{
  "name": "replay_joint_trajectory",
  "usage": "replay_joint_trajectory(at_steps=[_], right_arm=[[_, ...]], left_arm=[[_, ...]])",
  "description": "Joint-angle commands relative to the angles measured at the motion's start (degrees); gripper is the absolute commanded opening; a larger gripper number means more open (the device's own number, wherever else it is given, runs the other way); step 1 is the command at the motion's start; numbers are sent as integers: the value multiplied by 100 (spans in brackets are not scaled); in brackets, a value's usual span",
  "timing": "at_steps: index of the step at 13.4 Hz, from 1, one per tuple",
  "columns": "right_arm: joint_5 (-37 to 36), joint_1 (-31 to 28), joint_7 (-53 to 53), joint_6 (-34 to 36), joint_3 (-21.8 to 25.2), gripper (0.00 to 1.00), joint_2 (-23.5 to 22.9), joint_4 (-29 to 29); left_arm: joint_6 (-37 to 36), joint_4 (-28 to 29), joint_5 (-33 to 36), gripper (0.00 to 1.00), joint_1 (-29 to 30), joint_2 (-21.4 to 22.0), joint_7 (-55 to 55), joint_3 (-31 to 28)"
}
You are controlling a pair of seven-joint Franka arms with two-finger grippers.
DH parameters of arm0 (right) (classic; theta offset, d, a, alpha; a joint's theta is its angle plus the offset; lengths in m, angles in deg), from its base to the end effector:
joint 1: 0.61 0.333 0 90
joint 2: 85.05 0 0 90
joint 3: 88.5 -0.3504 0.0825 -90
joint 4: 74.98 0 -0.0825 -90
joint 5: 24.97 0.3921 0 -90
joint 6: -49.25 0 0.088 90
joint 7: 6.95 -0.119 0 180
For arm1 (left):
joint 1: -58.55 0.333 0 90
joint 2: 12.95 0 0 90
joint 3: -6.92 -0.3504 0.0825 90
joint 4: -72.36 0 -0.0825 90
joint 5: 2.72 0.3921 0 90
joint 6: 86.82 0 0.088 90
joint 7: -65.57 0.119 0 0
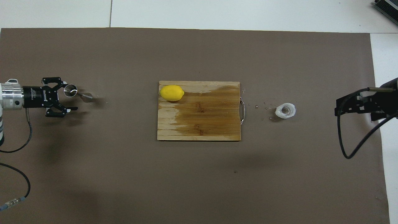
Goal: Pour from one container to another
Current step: 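Close the left gripper around the small dark metal cup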
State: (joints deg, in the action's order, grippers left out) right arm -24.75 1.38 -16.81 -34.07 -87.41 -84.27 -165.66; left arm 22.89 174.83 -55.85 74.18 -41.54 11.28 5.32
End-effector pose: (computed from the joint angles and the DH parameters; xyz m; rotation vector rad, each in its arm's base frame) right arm 0.5434 0.0090 0.6394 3.1202 -0.2441 -0.1797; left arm 0.6408 0.1281 0.2870 1.5436 1.8474 -0.7321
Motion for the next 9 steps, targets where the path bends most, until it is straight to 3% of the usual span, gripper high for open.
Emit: replay_joint_trajectory(at_steps=[1,4,8,9], right_arm=[[13,-32,72,70,5,100,-25,41],[13,-32,72,70,5,100,-25,41],[13,-32,72,70,5,100,-25,41],[13,-32,72,70,5,100,-25,41]], left_arm=[[138,414,-250,100,-148,310,68,-33],[-2,669,-514,100,-113,441,725,-33],[-11,678,-690,98,-69,442,771,-33],[-11,670,-699,78,-60,450,788,-33]])
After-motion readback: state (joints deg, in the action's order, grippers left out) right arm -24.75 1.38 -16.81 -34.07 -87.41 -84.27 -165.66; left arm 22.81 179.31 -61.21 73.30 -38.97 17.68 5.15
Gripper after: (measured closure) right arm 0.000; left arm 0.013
